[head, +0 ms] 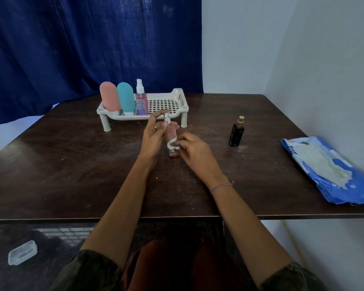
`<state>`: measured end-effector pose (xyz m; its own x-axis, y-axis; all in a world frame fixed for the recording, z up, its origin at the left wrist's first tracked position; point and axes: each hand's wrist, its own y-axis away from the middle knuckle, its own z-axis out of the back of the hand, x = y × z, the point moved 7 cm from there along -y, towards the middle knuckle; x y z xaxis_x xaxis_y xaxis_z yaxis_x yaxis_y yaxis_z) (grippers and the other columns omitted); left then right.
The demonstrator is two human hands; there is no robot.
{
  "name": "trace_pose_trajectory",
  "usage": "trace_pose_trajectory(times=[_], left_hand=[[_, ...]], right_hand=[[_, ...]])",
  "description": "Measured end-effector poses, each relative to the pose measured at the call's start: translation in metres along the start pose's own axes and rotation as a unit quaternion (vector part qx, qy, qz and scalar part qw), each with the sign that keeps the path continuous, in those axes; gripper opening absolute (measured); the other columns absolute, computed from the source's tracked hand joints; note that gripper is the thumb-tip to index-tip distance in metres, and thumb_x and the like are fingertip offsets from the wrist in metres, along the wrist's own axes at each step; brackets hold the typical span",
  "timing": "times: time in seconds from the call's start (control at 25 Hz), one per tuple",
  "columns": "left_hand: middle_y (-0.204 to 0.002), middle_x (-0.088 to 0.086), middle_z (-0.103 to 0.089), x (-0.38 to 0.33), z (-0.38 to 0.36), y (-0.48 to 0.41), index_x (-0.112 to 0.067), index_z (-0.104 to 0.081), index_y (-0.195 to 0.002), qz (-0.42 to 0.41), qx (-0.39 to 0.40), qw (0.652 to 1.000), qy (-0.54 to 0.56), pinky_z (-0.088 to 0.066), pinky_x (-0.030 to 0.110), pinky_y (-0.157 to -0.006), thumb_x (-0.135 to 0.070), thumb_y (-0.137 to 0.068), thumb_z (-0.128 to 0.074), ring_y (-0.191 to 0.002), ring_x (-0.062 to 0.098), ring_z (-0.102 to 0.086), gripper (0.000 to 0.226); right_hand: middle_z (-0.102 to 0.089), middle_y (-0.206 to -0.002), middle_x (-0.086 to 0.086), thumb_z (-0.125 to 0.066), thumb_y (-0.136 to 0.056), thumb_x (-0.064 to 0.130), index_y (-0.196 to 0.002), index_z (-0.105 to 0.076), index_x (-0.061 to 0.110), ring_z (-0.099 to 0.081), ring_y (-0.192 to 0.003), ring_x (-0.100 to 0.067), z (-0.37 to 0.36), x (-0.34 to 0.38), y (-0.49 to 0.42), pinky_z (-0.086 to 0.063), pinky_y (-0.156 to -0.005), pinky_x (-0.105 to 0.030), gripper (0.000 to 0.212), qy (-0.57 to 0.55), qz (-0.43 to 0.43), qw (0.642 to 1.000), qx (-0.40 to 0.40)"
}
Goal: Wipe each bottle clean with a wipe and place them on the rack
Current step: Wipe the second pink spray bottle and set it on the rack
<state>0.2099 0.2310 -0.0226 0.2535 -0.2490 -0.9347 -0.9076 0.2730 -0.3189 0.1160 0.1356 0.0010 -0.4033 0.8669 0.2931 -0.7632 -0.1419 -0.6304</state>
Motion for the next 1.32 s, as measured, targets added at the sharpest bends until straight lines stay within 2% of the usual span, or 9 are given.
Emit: trace_pose_trajectory(times=[0.12,0.2,0.36,0.52,0.76,0.88,0.96,1.12,1.32], left_hand=[[-0.112,0.015,-0.064,-0.002,0.004,0.001,-0.026,-0.053,-0.121,-0.008,-0.030,0.999,-0.019,-0.053,0.033,-0.086,-0.012,-0.096,-0.050,-0.106,0.022,-0.063,0.029],[-0.108,0.005,-0.062,-0.007,0.003,0.001,-0.024,-0.054,-0.119,-0.036,-0.033,0.997,-0.052,-0.050,0.022,-0.081,-0.012,-0.093,-0.056,-0.103,0.013,-0.059,0.029],[-0.098,-0.001,-0.061,-0.012,-0.003,0.001,-0.020,-0.057,-0.117,-0.059,-0.005,0.996,-0.061,-0.050,0.022,-0.079,-0.010,-0.089,-0.061,-0.092,0.011,-0.059,0.030],[-0.091,-0.007,-0.060,-0.014,-0.003,0.001,-0.011,-0.059,-0.113,-0.080,-0.012,0.995,-0.058,-0.047,0.014,-0.073,-0.006,-0.090,-0.059,-0.079,-0.006,-0.055,0.024],[-0.086,-0.006,-0.057,-0.013,0.011,-0.002,-0.008,-0.059,-0.110,-0.072,-0.079,0.993,-0.059,-0.046,0.010,-0.066,-0.007,-0.089,-0.060,-0.072,-0.010,-0.055,0.021],[-0.088,-0.006,-0.059,-0.011,0.017,-0.003,-0.009,-0.060,-0.111,-0.062,-0.104,0.991,-0.051,-0.047,0.011,-0.069,-0.008,-0.088,-0.062,-0.073,-0.010,-0.055,0.023],[-0.090,-0.005,-0.061,-0.012,0.018,-0.002,-0.007,-0.060,-0.112,-0.060,-0.107,0.991,-0.043,-0.048,0.013,-0.072,-0.007,-0.088,-0.062,-0.076,-0.008,-0.056,0.024],[-0.095,-0.003,-0.065,-0.018,0.011,0.002,-0.008,-0.062,-0.110,-0.083,-0.076,0.992,-0.049,-0.050,0.014,-0.071,-0.005,-0.087,-0.063,-0.080,-0.004,-0.061,0.023],[-0.101,-0.001,-0.065,-0.022,0.002,0.005,-0.014,-0.062,-0.109,-0.098,-0.032,0.993,-0.054,-0.049,0.012,-0.073,0.001,-0.086,-0.062,-0.085,-0.003,-0.063,0.028]], right_hand=[[-0.061,-0.095,-0.005,-0.066,-0.079,0.000,-0.099,-0.069,0.002,-0.058,-0.084,-0.014,-0.002,-0.005,0.001,-0.051,-0.077,-0.024,0.020,-0.006,-0.010,1.000,0.024],[-0.061,-0.096,-0.005,-0.065,-0.081,0.000,-0.100,-0.069,0.002,-0.058,-0.086,-0.014,0.001,-0.006,0.000,-0.051,-0.079,-0.024,0.020,-0.012,-0.012,1.000,0.009],[-0.062,-0.109,-0.009,-0.063,-0.082,-0.001,-0.111,-0.065,0.001,-0.057,-0.101,-0.018,0.012,0.003,-0.001,-0.048,-0.092,-0.026,0.028,-0.019,0.004,0.998,-0.055],[-0.059,-0.118,-0.013,-0.061,-0.082,-0.005,-0.119,-0.060,0.001,-0.055,-0.110,-0.022,0.015,0.005,-0.002,-0.042,-0.101,-0.026,0.037,0.005,0.003,0.997,-0.083],[-0.064,-0.102,-0.007,-0.065,-0.080,-0.002,-0.103,-0.069,0.002,-0.061,-0.094,-0.018,0.003,0.002,-0.001,-0.050,-0.086,-0.025,0.024,-0.022,0.017,1.000,0.000],[-0.064,-0.096,-0.006,-0.066,-0.078,-0.003,-0.100,-0.071,0.003,-0.058,-0.085,-0.011,-0.003,-0.006,0.001,-0.046,-0.080,-0.016,0.024,-0.033,0.002,0.998,0.045],[-0.063,-0.094,-0.005,-0.066,-0.078,-0.001,-0.100,-0.071,0.003,-0.055,-0.082,-0.008,-0.003,-0.005,0.001,-0.046,-0.077,-0.018,0.023,-0.035,-0.002,0.998,0.051],[-0.061,-0.107,-0.009,-0.061,-0.084,-0.001,-0.110,-0.064,0.000,-0.056,-0.098,-0.017,0.004,0.004,0.000,-0.047,-0.088,-0.023,0.026,-0.021,0.025,0.999,-0.009],[-0.049,-0.132,-0.016,-0.056,-0.085,-0.005,-0.130,-0.051,0.000,-0.045,-0.123,-0.024,0.007,0.008,-0.001,-0.032,-0.108,-0.026,0.045,0.007,0.022,0.999,-0.037]])
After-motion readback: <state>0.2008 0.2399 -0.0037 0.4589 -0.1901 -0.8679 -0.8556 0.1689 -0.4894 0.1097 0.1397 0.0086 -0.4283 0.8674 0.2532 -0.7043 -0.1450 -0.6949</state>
